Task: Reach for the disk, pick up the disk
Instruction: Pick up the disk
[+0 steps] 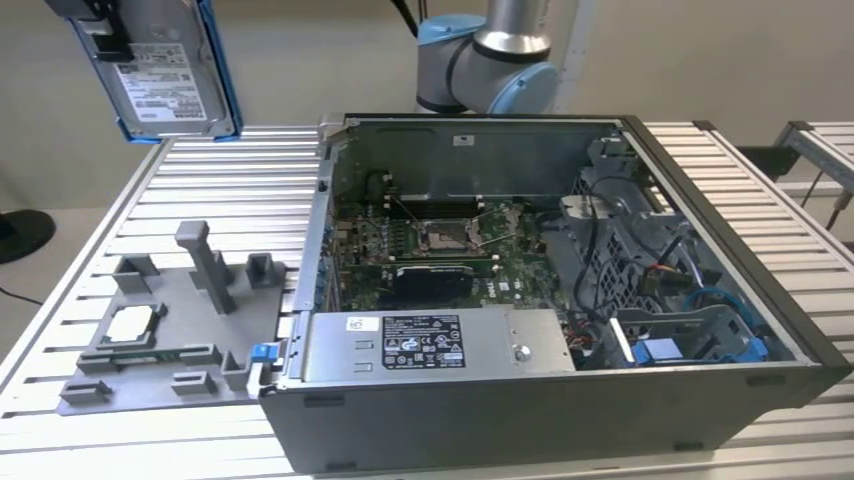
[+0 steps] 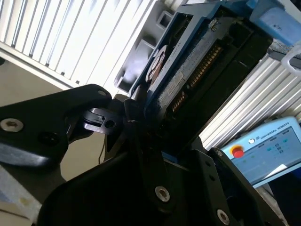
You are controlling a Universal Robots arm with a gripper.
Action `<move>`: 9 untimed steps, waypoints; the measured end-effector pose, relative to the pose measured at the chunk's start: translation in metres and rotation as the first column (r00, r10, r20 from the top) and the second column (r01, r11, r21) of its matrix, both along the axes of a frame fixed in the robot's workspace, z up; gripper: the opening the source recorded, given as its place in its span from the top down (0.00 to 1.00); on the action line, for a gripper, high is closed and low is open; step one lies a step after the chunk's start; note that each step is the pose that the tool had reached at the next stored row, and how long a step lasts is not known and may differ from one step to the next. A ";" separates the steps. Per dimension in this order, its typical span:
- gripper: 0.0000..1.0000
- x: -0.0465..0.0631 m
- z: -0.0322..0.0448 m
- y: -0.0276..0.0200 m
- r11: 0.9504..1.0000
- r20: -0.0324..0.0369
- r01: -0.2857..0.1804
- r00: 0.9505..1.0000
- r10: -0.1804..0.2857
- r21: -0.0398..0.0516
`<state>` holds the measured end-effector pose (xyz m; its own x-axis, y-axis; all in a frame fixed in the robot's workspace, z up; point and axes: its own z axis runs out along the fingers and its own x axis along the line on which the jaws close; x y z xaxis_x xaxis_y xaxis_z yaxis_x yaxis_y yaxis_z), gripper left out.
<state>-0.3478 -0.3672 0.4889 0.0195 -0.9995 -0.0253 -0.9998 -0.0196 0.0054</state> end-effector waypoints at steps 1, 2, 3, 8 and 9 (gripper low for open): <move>1.00 0.003 0.0000 0.0000 1.000 0.000 0.000 1.000 0.000 0.000; 1.00 0.005 0.0000 0.0000 1.000 0.000 0.000 1.000 0.000 0.000; 1.00 0.007 0.0000 0.0000 1.000 0.000 0.000 1.000 0.000 0.000; 1.00 0.020 0.0000 0.0000 1.000 0.000 0.000 1.000 0.000 0.000; 1.00 0.022 0.0000 0.0000 1.000 0.000 0.000 1.000 0.000 0.000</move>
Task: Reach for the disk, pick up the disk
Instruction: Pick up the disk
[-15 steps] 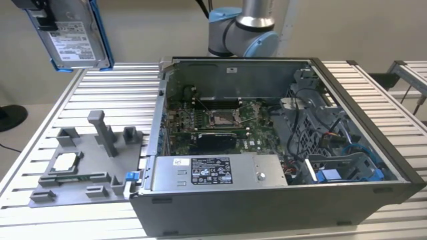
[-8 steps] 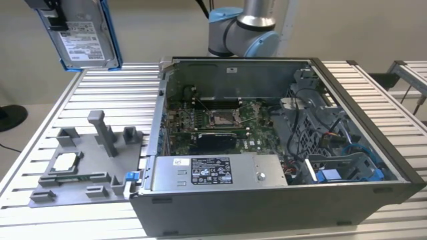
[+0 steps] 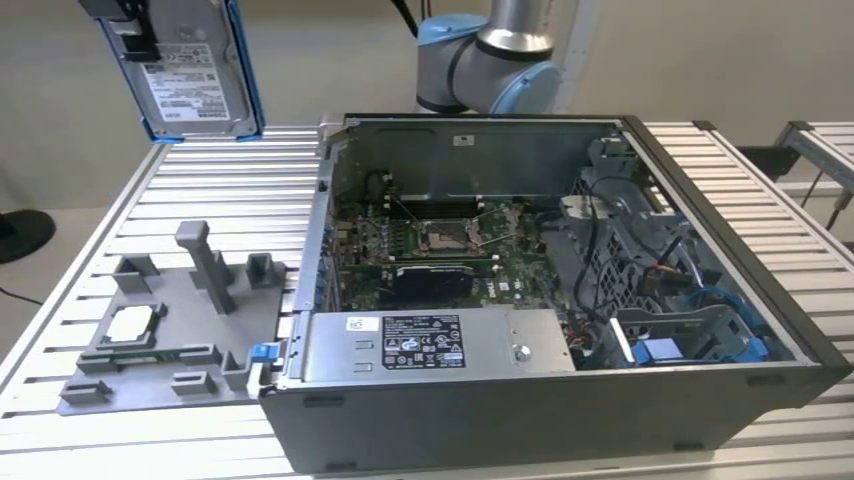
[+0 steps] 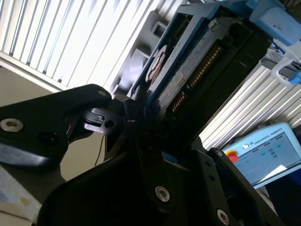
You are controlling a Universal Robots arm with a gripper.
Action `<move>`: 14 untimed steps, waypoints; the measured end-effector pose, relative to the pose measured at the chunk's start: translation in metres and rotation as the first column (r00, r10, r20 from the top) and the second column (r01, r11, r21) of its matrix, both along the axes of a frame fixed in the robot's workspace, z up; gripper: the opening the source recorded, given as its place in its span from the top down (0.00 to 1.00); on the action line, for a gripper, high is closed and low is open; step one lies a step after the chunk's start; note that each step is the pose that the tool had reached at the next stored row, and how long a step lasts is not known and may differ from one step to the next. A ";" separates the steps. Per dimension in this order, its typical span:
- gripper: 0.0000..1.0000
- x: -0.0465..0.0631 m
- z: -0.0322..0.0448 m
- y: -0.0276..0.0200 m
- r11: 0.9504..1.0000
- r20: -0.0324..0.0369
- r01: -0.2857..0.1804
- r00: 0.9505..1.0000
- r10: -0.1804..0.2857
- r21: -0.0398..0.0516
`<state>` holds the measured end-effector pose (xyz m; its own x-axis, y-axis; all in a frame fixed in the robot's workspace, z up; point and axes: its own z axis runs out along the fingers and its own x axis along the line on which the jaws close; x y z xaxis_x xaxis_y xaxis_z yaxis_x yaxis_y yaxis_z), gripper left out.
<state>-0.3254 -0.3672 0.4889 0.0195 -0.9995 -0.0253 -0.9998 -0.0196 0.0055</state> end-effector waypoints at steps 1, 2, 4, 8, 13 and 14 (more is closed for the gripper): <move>1.00 0.002 0.0000 0.0000 1.000 0.000 0.000 1.000 0.000 0.000; 1.00 0.005 0.0000 0.0000 1.000 0.000 0.000 1.000 0.000 0.000; 1.00 0.010 0.0000 0.0000 1.000 0.000 0.000 1.000 0.000 0.000; 1.00 0.019 0.0000 0.0000 1.000 0.000 0.000 1.000 0.000 0.000; 1.00 0.031 0.0000 0.0000 1.000 0.000 0.000 1.000 0.000 0.000; 1.00 0.034 0.0000 0.0000 1.000 0.000 0.000 1.000 0.000 0.000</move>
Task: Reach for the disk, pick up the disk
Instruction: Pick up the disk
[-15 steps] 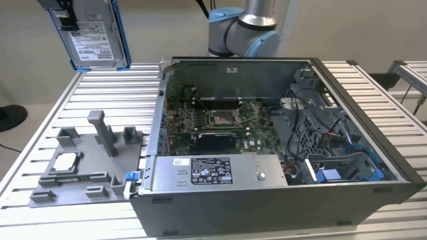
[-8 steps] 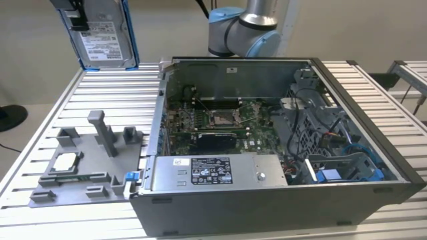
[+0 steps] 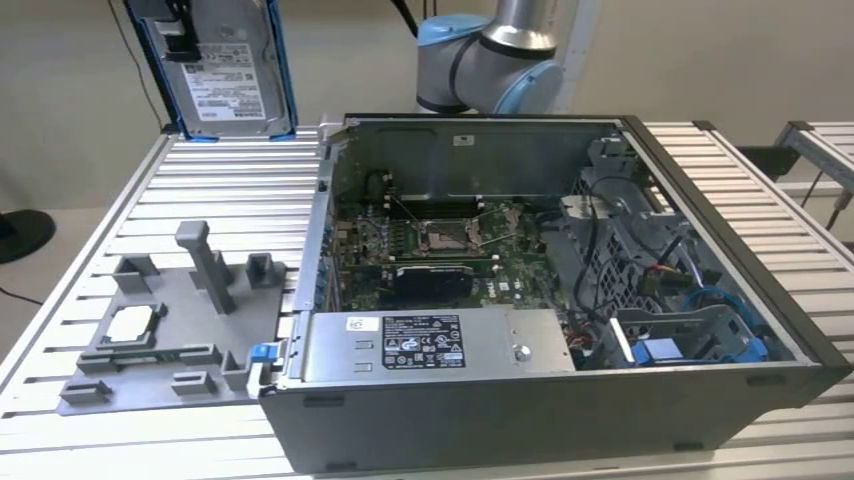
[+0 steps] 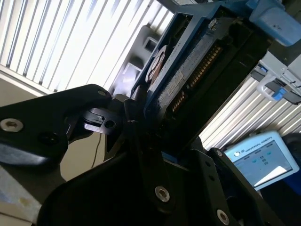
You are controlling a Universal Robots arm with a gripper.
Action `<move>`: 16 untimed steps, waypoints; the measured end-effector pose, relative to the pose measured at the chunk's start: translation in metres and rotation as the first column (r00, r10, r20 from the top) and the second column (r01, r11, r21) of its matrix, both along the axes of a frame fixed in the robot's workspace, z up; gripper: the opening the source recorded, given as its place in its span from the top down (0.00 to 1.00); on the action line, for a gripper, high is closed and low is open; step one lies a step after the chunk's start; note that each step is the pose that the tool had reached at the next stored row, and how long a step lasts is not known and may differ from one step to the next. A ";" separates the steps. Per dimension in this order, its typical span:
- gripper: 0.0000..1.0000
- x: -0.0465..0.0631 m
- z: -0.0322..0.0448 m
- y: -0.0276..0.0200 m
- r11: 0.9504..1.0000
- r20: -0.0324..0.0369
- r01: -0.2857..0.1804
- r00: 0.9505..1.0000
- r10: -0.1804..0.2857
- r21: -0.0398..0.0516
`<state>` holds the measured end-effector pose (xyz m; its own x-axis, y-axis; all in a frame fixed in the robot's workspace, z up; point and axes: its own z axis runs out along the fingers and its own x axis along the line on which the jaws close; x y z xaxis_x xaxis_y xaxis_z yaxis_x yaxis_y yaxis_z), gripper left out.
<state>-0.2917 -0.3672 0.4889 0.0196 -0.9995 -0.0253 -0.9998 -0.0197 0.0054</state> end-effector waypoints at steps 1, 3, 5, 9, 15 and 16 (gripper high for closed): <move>1.00 0.002 0.0000 0.0000 1.000 0.000 0.000 1.000 0.000 0.000; 1.00 0.007 0.0000 0.0000 1.000 0.000 0.000 1.000 0.000 0.000; 1.00 0.012 0.0000 0.0000 1.000 0.000 0.000 1.000 0.000 0.000; 1.00 0.021 0.0000 0.0000 1.000 0.000 0.000 1.000 0.000 0.000; 1.00 0.035 0.0000 0.0000 1.000 0.000 -0.001 1.000 0.001 0.000; 1.00 0.038 0.0000 0.0000 1.000 0.000 -0.001 1.000 0.001 0.000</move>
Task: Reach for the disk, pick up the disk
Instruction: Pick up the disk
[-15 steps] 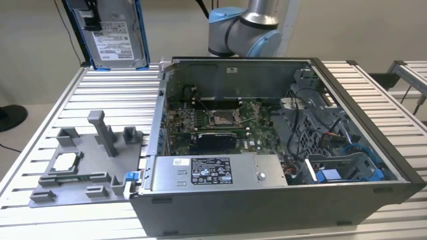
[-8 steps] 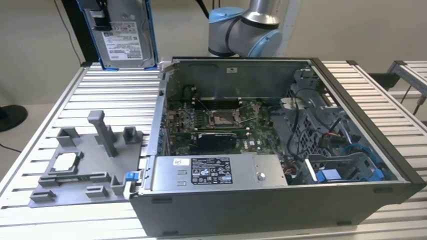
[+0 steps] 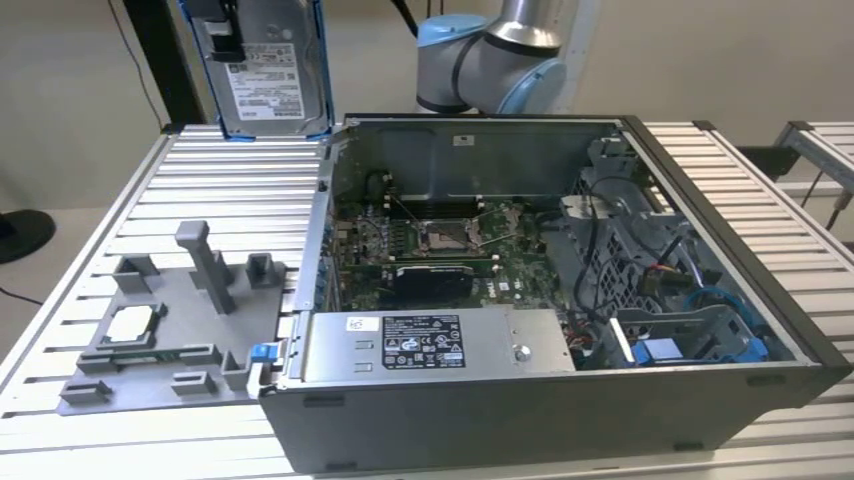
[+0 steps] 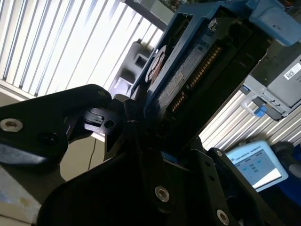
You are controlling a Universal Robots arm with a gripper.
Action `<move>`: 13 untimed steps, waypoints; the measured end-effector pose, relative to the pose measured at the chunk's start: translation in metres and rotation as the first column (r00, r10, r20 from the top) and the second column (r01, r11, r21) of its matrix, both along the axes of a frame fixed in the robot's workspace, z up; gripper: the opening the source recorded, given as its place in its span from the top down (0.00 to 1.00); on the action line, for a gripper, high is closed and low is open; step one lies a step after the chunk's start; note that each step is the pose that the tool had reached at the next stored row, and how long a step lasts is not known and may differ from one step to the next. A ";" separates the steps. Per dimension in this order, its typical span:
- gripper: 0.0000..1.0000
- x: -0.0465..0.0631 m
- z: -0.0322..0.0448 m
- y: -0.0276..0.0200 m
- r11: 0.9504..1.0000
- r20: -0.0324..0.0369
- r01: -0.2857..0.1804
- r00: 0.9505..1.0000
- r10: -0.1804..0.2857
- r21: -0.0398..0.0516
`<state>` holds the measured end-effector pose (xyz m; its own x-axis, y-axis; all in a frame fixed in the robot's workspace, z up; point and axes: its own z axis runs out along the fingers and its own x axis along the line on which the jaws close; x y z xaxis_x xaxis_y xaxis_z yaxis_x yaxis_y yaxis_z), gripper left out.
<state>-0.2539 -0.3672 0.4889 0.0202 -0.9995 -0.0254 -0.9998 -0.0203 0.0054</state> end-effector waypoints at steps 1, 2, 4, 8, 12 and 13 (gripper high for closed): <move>1.00 0.002 0.0000 0.0000 1.000 0.000 0.000 1.000 0.000 0.000; 1.00 0.005 0.0000 0.0000 1.000 0.000 0.000 1.000 0.000 0.000; 1.00 0.009 0.0000 0.0000 1.000 0.000 0.000 1.000 0.000 0.000; 1.00 0.019 0.0000 0.0000 1.000 0.000 0.000 1.000 0.000 0.000; 1.00 0.029 0.0000 0.0000 1.000 0.000 -0.001 1.000 0.001 0.000; 1.00 0.031 0.0000 0.0000 1.000 0.000 -0.001 1.000 0.001 0.000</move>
<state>-0.2225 -0.3672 0.4889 0.0210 -0.9995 -0.0253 -0.9998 -0.0211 0.0054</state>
